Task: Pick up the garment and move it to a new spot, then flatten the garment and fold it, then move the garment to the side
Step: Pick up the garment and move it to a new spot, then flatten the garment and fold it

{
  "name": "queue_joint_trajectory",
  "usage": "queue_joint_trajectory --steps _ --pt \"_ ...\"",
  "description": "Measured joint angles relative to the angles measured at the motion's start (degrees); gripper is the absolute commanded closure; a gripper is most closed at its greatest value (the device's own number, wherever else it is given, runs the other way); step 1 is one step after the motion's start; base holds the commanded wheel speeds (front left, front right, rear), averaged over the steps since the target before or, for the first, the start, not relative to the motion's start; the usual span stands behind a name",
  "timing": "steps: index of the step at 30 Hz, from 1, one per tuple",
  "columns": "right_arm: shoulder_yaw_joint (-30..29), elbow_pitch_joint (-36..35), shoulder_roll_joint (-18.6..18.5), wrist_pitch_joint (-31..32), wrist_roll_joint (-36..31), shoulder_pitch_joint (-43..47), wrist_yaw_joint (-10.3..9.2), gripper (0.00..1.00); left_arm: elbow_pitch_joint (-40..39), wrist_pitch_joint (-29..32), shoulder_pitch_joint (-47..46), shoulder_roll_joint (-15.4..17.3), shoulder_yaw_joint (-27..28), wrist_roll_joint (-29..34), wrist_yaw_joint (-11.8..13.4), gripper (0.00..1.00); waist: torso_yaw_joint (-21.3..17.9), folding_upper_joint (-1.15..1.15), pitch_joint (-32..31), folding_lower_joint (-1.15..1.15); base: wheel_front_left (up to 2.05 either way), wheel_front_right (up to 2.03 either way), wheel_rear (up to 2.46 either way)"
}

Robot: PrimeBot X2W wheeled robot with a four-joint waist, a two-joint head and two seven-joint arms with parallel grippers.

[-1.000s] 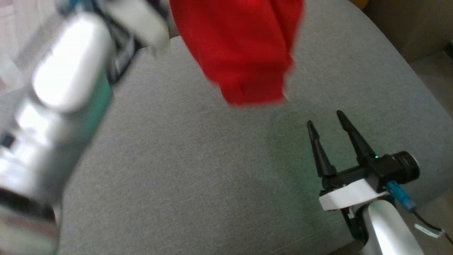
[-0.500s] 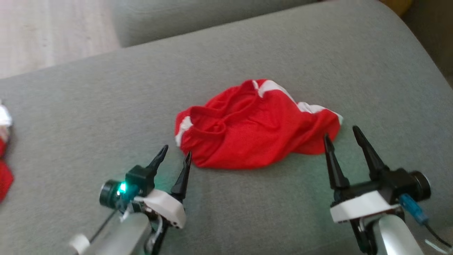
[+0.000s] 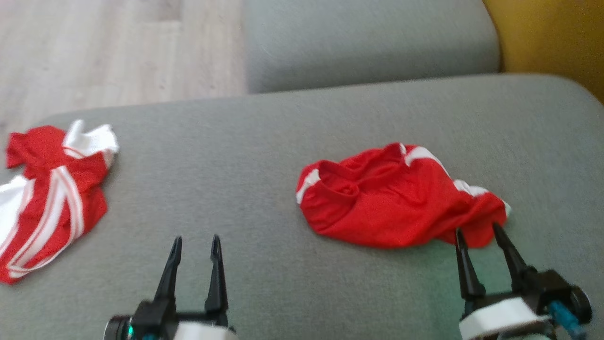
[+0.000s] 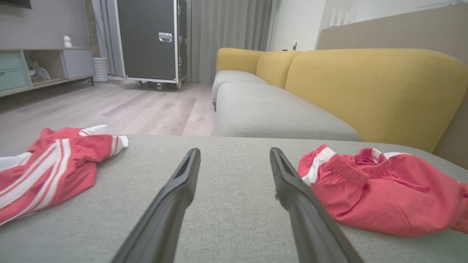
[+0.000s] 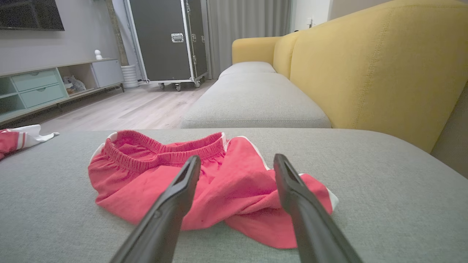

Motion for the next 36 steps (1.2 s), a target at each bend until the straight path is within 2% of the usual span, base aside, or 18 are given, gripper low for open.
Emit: queue_joint_trajectory --steps 7,14,24,36 --pt "0.4 0.3 0.1 0.0 0.0 4.2 0.0 0.0 -3.8 -0.1 7.5 -1.9 4.2 4.1 -3.4 0.0 3.3 0.0 -3.5 0.0 0.0 0.0 0.0" --pt "1.3 0.3 0.1 0.0 0.1 5.0 0.0 0.0 -4.6 -0.1 8.2 -2.7 6.9 6.9 -5.9 0.0 3.9 0.0 -4.6 0.01 0.0 0.0 0.0" --pt "2.0 0.3 0.2 0.0 0.6 5.0 0.0 0.0 -4.7 -0.1 8.2 -3.2 8.3 8.0 -6.9 0.0 3.5 0.0 -4.0 0.02 0.0 0.0 0.0" --pt "2.1 0.3 0.2 0.0 0.6 5.0 0.0 0.0 -3.5 -0.1 8.2 -3.2 7.7 7.1 -6.8 0.0 2.9 0.0 -4.0 0.02 0.0 0.0 0.0"
